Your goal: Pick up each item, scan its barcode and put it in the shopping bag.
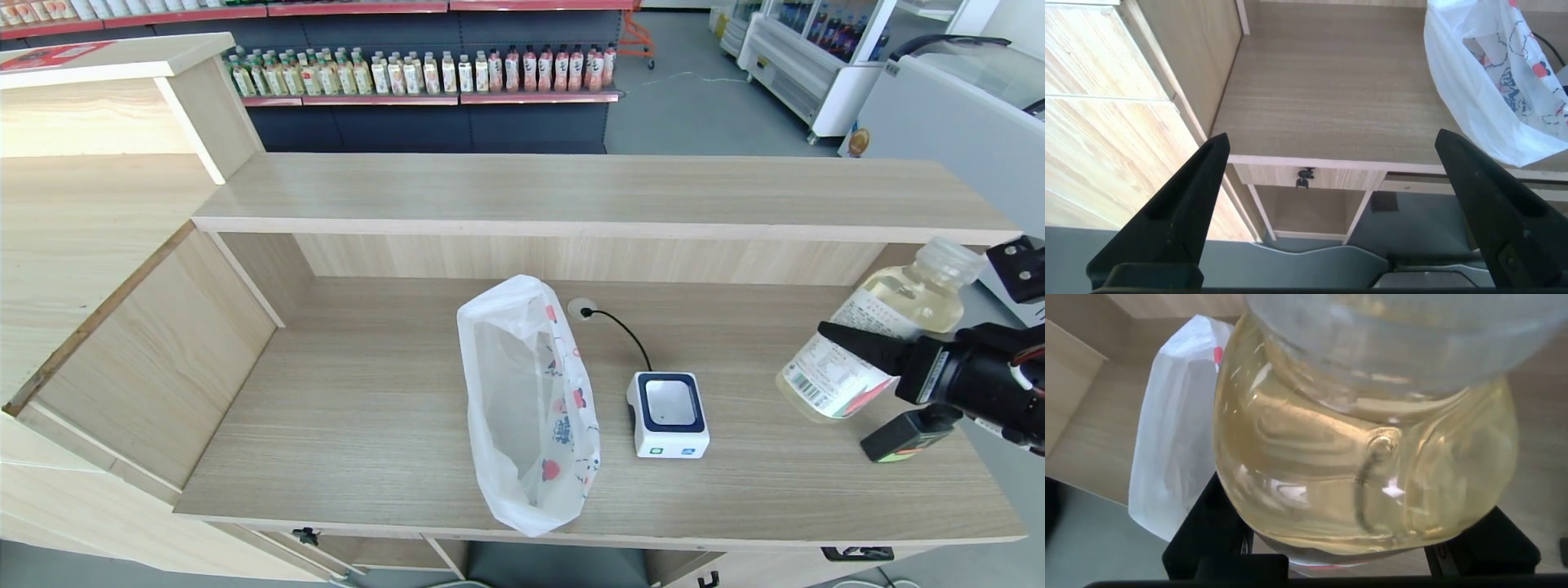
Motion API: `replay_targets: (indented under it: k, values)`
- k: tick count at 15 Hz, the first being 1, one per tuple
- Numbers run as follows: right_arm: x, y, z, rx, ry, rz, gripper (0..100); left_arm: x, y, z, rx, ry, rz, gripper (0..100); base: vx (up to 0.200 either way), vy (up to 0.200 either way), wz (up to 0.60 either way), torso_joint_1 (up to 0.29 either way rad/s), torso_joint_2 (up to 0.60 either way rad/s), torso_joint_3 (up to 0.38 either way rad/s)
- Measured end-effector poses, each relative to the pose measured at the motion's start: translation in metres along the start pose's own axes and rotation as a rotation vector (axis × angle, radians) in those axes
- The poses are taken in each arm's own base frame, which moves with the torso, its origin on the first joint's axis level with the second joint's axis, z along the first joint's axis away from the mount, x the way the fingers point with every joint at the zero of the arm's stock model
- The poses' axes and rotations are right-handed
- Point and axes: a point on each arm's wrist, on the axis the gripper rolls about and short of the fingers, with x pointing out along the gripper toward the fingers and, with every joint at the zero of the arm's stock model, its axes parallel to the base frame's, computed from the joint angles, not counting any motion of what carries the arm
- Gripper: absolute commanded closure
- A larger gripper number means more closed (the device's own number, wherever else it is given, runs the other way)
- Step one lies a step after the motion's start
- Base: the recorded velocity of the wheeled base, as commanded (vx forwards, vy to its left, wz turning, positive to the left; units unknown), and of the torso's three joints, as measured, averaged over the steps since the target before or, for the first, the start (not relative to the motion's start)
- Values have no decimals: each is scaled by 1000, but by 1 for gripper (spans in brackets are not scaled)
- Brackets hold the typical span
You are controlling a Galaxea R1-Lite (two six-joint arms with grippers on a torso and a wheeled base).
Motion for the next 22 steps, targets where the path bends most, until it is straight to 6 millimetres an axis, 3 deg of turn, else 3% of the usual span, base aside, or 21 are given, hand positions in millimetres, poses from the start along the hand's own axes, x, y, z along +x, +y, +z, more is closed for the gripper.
replay_targets:
  k: [3,6,11,16,22]
  values:
    - [0,12,-7,3,36,56,100,0,0,0,-1,0,0,0,0,200,0,-9,4,2]
    - [4,26,-13,-3,60,126,100,0,0,0,0,0,-1,0,0,0,0,0,0,0]
    - [31,37,-29,-22,136,195,100,0,0,0,1,0,1,0,0,0,0,0,0,0]
    - [81,53,-59,-154,109,300,100,0,0,0,1,0,0,0,0,0,0,0,0,0]
    - [160,61,-101,-209,54,341,100,0,0,0,1,0,0,0,0,0,0,0,0,0]
